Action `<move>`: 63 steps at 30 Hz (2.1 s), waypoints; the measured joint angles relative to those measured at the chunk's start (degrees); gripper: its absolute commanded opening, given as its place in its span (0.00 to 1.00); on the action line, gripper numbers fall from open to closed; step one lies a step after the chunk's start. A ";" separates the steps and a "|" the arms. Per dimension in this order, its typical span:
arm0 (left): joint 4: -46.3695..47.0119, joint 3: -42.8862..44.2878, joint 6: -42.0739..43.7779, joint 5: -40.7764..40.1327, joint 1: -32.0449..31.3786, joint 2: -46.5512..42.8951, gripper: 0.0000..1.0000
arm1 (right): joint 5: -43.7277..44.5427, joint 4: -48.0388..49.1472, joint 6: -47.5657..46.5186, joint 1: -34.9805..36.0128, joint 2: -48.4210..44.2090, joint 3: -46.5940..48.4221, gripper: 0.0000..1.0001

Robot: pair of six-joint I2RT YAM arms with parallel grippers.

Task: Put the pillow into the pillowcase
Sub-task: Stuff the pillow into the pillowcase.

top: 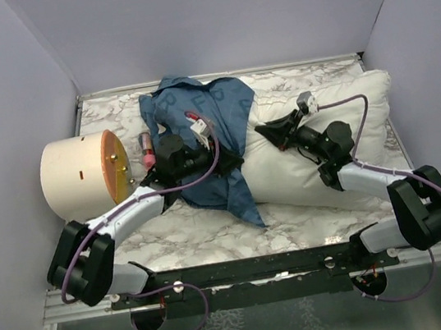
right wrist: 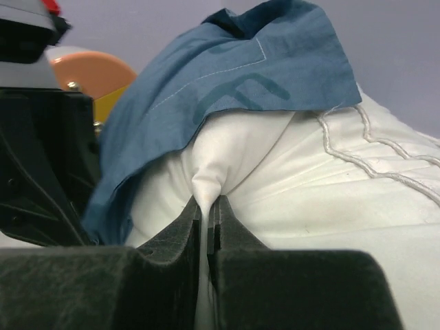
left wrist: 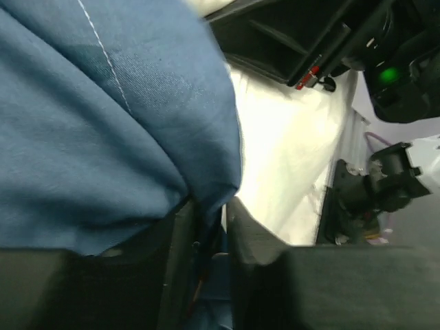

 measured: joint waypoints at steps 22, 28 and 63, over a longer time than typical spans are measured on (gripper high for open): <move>-47.91 37.81 5.42 -36.37 -0.28 -3.91 0.97 | 2.62 5.53 -0.63 6.43 -6.01 -8.24 0.01; -53.79 47.43 -0.94 -47.19 -1.49 8.85 0.99 | 2.93 4.92 -0.90 6.56 -6.43 -8.28 0.01; -59.06 59.71 0.98 -48.76 -8.66 16.33 0.00 | 3.50 -4.20 -1.49 7.61 -6.67 -1.75 0.01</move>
